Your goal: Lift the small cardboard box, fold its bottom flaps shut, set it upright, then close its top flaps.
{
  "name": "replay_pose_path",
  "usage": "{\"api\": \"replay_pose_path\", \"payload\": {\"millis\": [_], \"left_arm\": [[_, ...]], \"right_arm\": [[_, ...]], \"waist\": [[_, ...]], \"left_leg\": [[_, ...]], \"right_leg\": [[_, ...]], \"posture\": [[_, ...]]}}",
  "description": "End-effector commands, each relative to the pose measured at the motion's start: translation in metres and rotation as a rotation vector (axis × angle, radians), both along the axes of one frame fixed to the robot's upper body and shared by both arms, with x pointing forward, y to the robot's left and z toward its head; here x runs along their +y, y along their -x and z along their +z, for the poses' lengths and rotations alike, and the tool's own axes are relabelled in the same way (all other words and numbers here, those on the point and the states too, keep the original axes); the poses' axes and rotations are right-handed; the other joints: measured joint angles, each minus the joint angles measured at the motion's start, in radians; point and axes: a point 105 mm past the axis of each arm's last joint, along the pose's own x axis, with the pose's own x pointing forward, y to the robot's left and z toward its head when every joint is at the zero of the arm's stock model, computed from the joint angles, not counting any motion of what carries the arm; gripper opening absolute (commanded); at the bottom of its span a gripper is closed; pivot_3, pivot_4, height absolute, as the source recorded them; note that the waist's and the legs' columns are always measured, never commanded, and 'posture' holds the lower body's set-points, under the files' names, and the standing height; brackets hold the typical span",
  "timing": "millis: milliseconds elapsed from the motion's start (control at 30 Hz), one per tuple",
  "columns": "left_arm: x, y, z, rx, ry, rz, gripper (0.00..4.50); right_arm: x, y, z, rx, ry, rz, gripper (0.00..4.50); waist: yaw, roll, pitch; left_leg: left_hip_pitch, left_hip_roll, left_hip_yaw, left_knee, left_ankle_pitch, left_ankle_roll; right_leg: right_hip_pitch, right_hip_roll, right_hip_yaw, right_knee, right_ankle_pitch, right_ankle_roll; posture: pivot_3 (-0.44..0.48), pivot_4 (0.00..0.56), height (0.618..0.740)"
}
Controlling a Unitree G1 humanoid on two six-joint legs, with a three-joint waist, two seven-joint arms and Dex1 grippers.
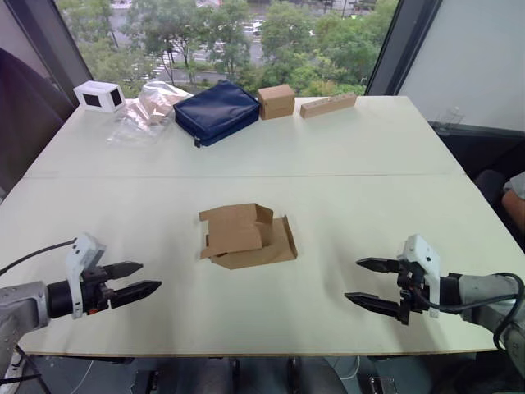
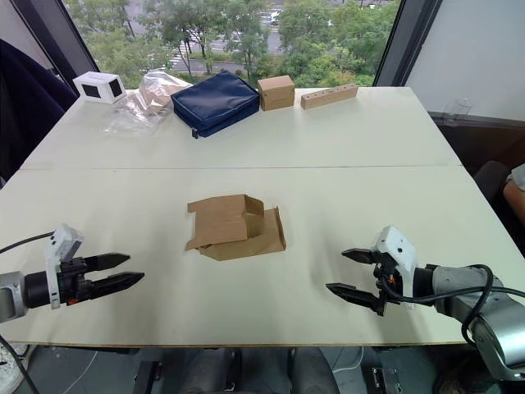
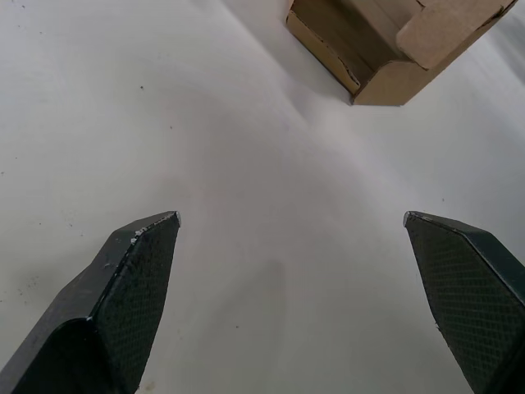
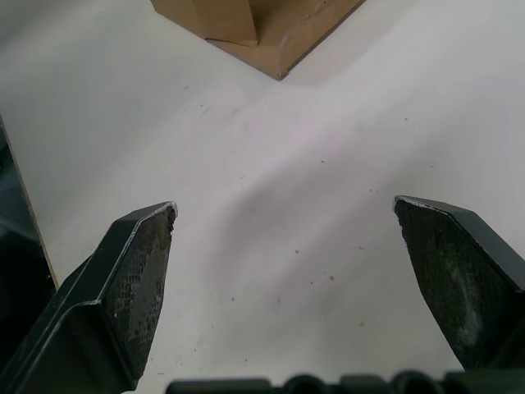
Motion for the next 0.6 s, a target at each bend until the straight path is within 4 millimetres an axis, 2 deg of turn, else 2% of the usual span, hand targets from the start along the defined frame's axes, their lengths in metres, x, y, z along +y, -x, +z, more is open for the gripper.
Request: {"api": "replay_pose_path", "payload": {"millis": [33,300,600], "left_arm": [[0.004,-0.002,0.009,-0.034,-0.015,0.003,4.5],[0.007,-0.008,0.012,-0.049,-0.031,0.027,4.5],[0.011,-0.012,0.011,-0.053,-0.066,0.029,4.5]], "right_arm": [[-0.002,-0.001,0.008,-0.043,0.011,0.003,4.46],[0.001,0.0,0.004,-0.032,0.018,0.017,4.46],[0.004,-0.007,0.012,-0.072,0.009,-0.002,4.46]], "waist": [[0.0,0.0,0.0],[0.0,0.0,0.0],[0.0,0.0,0.0]], "left_leg": [[0.0,0.0,0.0,0.0,0.0,0.0],[0.0,0.0,0.0,0.0,0.0,0.0],[0.0,0.0,0.0,0.0,0.0,0.0]], "right_leg": [[0.0,0.0,0.0,0.0,0.0,0.0],[0.0,0.0,0.0,0.0,0.0,0.0],[0.0,0.0,0.0,0.0,0.0,0.0]], "posture": [[0.0,0.15,0.74],[0.0,0.15,0.74],[0.0,0.15,0.74]]}}
